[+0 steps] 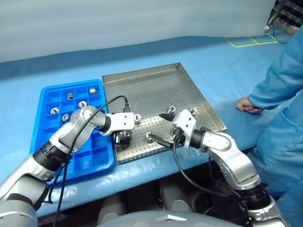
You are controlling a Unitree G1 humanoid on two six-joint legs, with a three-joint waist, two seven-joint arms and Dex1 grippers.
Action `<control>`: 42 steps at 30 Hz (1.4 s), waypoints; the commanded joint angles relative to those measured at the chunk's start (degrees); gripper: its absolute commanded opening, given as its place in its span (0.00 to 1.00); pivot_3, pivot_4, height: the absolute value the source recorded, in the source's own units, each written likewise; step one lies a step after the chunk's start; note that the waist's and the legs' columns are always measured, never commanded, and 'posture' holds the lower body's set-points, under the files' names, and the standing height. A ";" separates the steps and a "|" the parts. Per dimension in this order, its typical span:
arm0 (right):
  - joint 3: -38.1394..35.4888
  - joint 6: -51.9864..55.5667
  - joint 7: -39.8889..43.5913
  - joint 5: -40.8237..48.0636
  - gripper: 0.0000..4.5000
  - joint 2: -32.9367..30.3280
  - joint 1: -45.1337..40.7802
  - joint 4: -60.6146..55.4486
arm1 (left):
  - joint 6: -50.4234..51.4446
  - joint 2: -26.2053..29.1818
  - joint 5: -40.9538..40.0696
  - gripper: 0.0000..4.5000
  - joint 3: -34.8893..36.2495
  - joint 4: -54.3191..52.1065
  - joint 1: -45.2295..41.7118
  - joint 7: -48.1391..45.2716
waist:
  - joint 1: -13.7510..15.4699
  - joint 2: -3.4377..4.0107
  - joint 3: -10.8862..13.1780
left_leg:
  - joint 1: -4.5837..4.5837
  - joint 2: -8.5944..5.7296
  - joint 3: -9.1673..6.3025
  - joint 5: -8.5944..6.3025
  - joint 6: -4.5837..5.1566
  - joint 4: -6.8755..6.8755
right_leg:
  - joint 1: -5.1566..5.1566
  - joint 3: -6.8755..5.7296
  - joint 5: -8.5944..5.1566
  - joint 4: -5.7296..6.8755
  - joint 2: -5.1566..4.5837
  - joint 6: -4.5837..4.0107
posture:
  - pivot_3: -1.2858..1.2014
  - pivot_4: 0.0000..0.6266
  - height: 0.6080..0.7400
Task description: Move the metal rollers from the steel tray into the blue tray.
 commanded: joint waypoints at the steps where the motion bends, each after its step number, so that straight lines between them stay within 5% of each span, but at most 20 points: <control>1: 1.01 -0.21 0.36 0.20 1.00 0.10 -0.55 -1.75 | -1.36 -0.03 1.49 1.00 0.11 0.53 0.08 -1.21 | -0.45 0.00 0.00 | 0.00 0.00 0.01 0.00 0.00 0.02 | 0.00 0.01 0.00 0.00 0.00 0.00 | 0.42 0.24 1.00; 3: 1.71 0.01 0.38 0.01 1.00 0.17 -0.89 -1.38 | -1.53 -0.06 1.83 1.00 0.06 0.61 0.44 -1.83 | -0.67 0.00 0.00 | 0.00 0.00 0.01 0.00 0.00 0.03 | 0.00 0.02 0.01 0.01 0.00 0.01 | 0.42 0.24 1.00; 6: 2.60 0.07 0.62 -0.17 1.00 0.26 -1.34 -1.05 | -1.77 0.11 1.73 0.87 0.47 -0.01 1.06 -2.78 | -0.97 0.00 0.00 | 0.00 0.00 -0.01 0.00 0.00 0.03 | 0.00 0.02 0.02 0.01 0.00 0.03 | 0.42 0.24 1.00; 12: 3.96 0.17 0.69 -0.32 1.00 0.64 -2.45 0.48 | -1.31 0.21 2.53 0.43 1.19 -0.56 1.19 -3.07 | -1.32 0.00 0.00 | 0.01 0.01 -0.01 0.00 0.00 0.03 | 0.00 0.02 0.02 0.03 0.01 0.04 | 0.43 0.24 1.00; 24: 8.13 -0.06 3.73 -2.24 1.00 -0.36 -4.44 3.90 | 0.54 -1.34 1.14 0.41 4.03 -1.51 2.13 -1.26 | -1.23 0.01 -0.01 | 0.02 0.02 -0.01 0.00 0.00 0.07 | 0.01 0.04 0.04 0.06 0.02 0.06 | 0.43 0.24 1.00; 33: 12.86 -1.05 6.51 -9.05 1.00 -4.24 -7.37 5.97 | 11.87 -2.88 -11.54 0.41 23.16 -12.08 6.65 4.48 | -0.76 0.01 0.00 | -0.05 0.01 -0.15 -0.01 0.01 0.13 | -0.03 0.04 0.06 0.06 -0.02 0.11 | 0.45 0.24 1.00; 42: 11.16 -3.16 8.06 -7.18 1.00 -2.31 -8.85 6.06 | 21.96 -2.33 -13.96 0.41 46.90 -30.08 22.75 17.68 | 1.12 -0.01 0.01 | -0.01 0.06 -0.25 -0.01 0.01 0.14 | 0.02 -0.03 0.06 0.05 -0.01 0.10 | 0.49 0.24 1.00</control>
